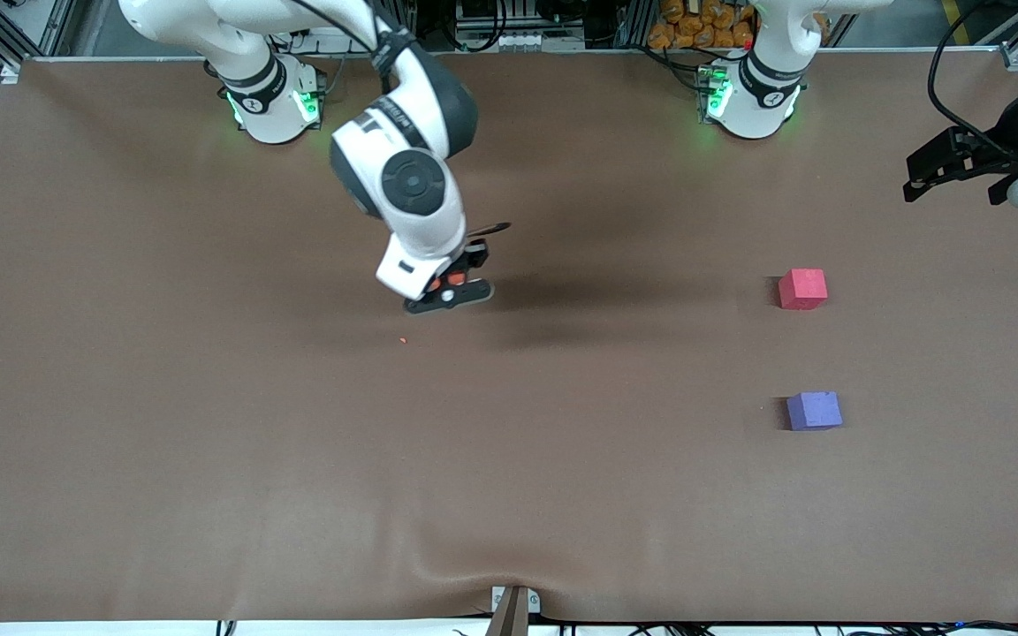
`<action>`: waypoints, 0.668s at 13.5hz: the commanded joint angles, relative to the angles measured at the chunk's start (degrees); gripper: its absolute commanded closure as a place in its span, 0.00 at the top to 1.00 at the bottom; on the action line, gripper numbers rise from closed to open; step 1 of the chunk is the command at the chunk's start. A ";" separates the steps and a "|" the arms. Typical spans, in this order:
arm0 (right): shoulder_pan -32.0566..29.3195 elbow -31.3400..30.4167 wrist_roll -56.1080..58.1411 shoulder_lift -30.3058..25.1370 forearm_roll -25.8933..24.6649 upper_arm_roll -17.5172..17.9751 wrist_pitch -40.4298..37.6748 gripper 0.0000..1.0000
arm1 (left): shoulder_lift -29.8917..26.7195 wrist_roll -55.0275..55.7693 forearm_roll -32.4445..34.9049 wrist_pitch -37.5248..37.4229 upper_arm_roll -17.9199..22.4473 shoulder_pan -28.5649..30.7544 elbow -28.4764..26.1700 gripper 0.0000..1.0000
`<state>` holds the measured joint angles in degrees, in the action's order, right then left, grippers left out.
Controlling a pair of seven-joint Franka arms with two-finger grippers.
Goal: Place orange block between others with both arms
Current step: 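Carry the orange cube with the right gripper toward the table middle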
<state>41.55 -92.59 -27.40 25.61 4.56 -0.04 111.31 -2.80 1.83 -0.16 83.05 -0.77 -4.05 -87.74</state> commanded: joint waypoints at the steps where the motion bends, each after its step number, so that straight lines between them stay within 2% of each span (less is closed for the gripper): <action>1: 3.08 1.71 -4.84 3.21 1.41 -0.49 1.98 0.00 | 0.33 -0.60 0.08 -0.08 -0.54 -0.08 0.64 1.00; 4: 6.16 1.97 -8.97 6.02 5.54 -0.58 4.09 0.00 | 0.33 -0.60 0.08 -0.08 -0.98 -0.08 0.64 1.00; 9: 9.33 7.68 -18.82 12.44 5.64 -0.67 4.62 0.00 | 1.74 0.45 0.08 -0.08 -3.62 -0.34 0.64 1.00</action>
<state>49.63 -88.90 -43.05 34.78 9.03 -0.03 116.40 -2.25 1.91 -0.17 83.05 -3.17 -4.42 -87.81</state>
